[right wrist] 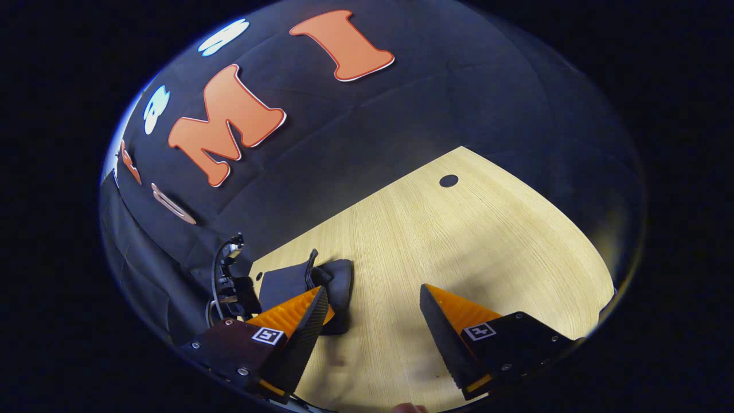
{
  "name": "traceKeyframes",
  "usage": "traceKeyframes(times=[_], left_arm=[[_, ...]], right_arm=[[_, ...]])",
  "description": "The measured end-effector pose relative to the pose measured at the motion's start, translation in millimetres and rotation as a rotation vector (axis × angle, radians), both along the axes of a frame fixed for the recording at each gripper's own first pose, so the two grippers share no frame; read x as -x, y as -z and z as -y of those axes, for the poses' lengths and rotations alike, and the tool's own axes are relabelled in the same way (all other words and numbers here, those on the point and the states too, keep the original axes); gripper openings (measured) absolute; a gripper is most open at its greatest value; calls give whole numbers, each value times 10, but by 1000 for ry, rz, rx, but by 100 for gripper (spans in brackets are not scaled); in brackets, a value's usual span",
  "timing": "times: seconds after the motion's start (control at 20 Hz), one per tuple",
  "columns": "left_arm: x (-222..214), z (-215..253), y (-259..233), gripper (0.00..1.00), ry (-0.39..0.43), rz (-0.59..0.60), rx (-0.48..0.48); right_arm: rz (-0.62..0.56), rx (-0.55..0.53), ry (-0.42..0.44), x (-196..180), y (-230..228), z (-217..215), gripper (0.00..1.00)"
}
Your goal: Grasp the waist and the cuffs of the jeans and fold them to make the two legs overlap; first hold the waist and fold one-third of the jeans toward the cuffs, then hold the cuffs and fold the remaining one-third in the same direction to finish folding.
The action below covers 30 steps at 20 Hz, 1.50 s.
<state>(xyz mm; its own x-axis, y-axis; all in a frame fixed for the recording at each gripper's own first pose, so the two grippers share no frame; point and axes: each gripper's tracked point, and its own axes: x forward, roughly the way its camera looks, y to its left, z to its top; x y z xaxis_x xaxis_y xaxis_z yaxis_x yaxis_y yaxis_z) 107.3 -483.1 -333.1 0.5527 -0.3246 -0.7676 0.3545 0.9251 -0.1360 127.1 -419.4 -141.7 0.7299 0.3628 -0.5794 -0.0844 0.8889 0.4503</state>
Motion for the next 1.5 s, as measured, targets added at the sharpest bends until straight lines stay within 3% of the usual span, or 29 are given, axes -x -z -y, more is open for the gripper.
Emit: traceKeyframes(times=[0.1,0.2,0.55,0.9,1.1,1.3,1.5], left_arm=[[238,169,-281,99,10,-50,165],[281,119,-661,99,13,1,242],[227,-697,-2208,98,57,331,296],[191,-1771,-3365,97,-31,722,238],[217,-2137,-3583,97,-100,769,245],[213,-2758,-3670,97,-188,850,185],[273,-2948,-3675,97,-239,836,236]], right_arm=[[14,11,-6,22,-75,-35,98],[51,41,-20,60,-213,-80,98],[255,110,-15,247,-972,-484,98],[499,156,27,700,-1671,-1029,98],[606,220,8,1015,-1806,-1319,97],[661,214,-17,1206,-1870,-1609,97],[672,192,-37,1193,-1910,-1730,97]])
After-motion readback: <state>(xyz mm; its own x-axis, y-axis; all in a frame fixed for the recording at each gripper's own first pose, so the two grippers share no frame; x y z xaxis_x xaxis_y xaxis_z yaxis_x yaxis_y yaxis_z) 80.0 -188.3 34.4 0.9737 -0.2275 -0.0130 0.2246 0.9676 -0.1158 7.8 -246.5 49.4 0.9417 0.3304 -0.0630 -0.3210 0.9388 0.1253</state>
